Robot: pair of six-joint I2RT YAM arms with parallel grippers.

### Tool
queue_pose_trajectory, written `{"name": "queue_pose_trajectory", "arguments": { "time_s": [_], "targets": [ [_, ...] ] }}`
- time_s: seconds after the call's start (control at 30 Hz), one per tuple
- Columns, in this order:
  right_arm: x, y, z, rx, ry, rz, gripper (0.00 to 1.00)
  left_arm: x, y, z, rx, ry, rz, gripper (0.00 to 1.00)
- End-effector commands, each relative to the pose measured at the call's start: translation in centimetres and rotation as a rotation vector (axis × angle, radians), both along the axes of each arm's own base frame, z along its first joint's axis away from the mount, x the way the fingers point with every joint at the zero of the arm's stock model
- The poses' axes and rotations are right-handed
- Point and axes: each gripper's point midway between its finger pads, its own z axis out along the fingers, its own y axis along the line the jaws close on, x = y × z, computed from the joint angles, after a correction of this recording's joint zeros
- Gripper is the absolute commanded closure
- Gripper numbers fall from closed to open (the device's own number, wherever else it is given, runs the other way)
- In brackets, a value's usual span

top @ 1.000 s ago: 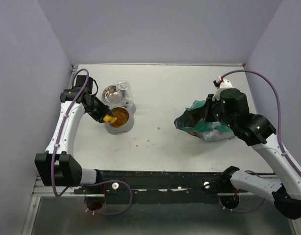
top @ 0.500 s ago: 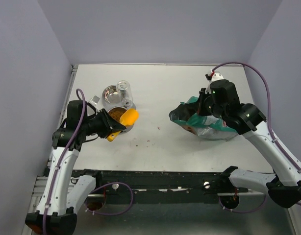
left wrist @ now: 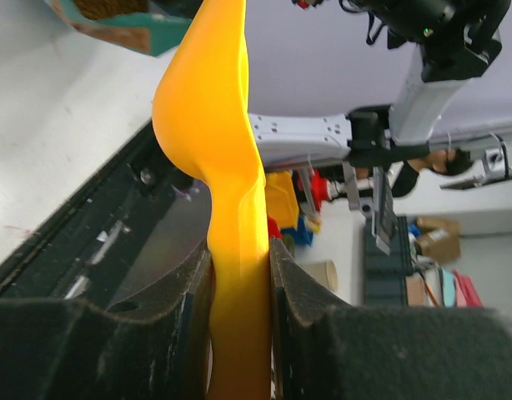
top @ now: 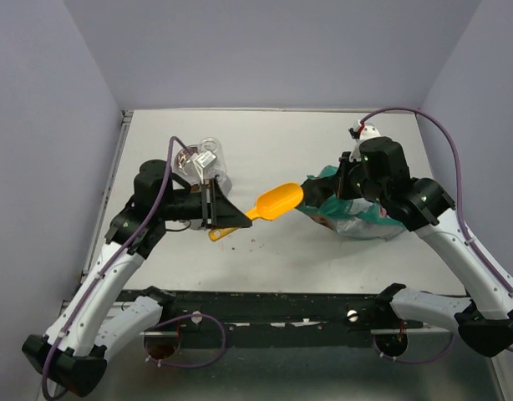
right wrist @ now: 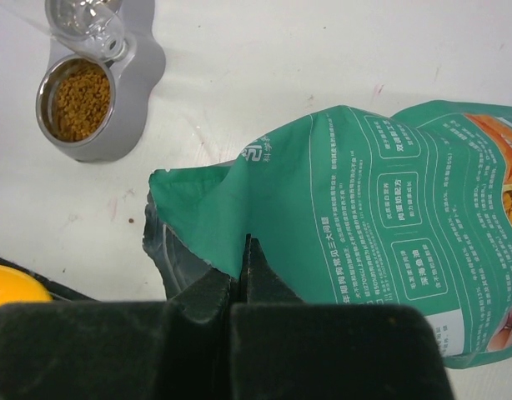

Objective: Serve the pet food

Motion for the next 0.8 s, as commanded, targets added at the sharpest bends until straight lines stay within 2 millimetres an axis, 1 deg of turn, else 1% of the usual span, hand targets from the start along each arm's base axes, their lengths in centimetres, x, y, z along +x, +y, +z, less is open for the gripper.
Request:
{"name": "queue_pose_trajectory", "arguments": {
  "time_s": [0.0, 0.1, 0.13, 0.2, 0.33, 0.43, 0.53, 0.6, 0.63, 0.67, 0.73, 0.77],
  "targets": [
    [-1.3, 2.7, 2.9, 0.128, -0.091, 0.173, 1.0, -0.2, -3.4, 1.4, -0.012, 0.045, -0.131, 1.0],
    [-2.1, 2.9, 2.7, 0.142, -0.089, 0.207, 1.0, 0.7, -4.9, 0.5, 0.039, 0.133, -0.147, 1.0],
    [-2.3, 2.9, 2.7, 0.145, -0.091, 0.215, 1.0, 1.0, -5.2, -0.1, 0.062, 0.165, -0.151, 1.0],
    [-2.4, 2.9, 2.9, 0.145, -0.098, 0.225, 1.0, 1.2, -5.4, -1.0, 0.105, 0.217, -0.146, 1.0],
    [-2.4, 2.8, 3.6, 0.145, -0.128, 0.23, 1.0, 0.6, -5.2, -2.6, 0.173, 0.288, -0.16, 1.0],
    [-3.0, 3.7, 4.3, 0.172, -0.135, 0.293, 1.0, 1.1, -5.3, -3.5, 0.215, 0.319, -0.143, 1.0],
    [-3.5, 4.6, 4.5, 0.185, -0.109, 0.351, 1.0, 2.5, -7.2, -3.5, 0.191, 0.331, -0.157, 1.0],
    [-4.0, 5.3, 4.9, 0.206, -0.101, 0.395, 1.0, 3.9, -8.8, -3.5, 0.185, 0.337, -0.157, 1.0],
    [-4.1, 5.4, 5.1, 0.216, -0.099, 0.405, 1.0, 4.6, -9.6, -4.0, 0.205, 0.357, -0.154, 1.0],
    [-4.3, 5.7, 5.5, 0.226, -0.099, 0.42, 1.0, 5.3, -10.3, -3.7, 0.22, 0.351, -0.147, 1.0],
    [-4.4, 5.9, 6.0, 0.241, -0.098, 0.431, 1.0, 6.2, -11.5, -4.3, 0.273, 0.361, -0.144, 1.0],
    [-4.6, 6.3, 6.4, 0.257, -0.098, 0.444, 1.0, 6.7, -11.9, -5.2, 0.314, 0.39, -0.139, 1.0]
  ]
}}
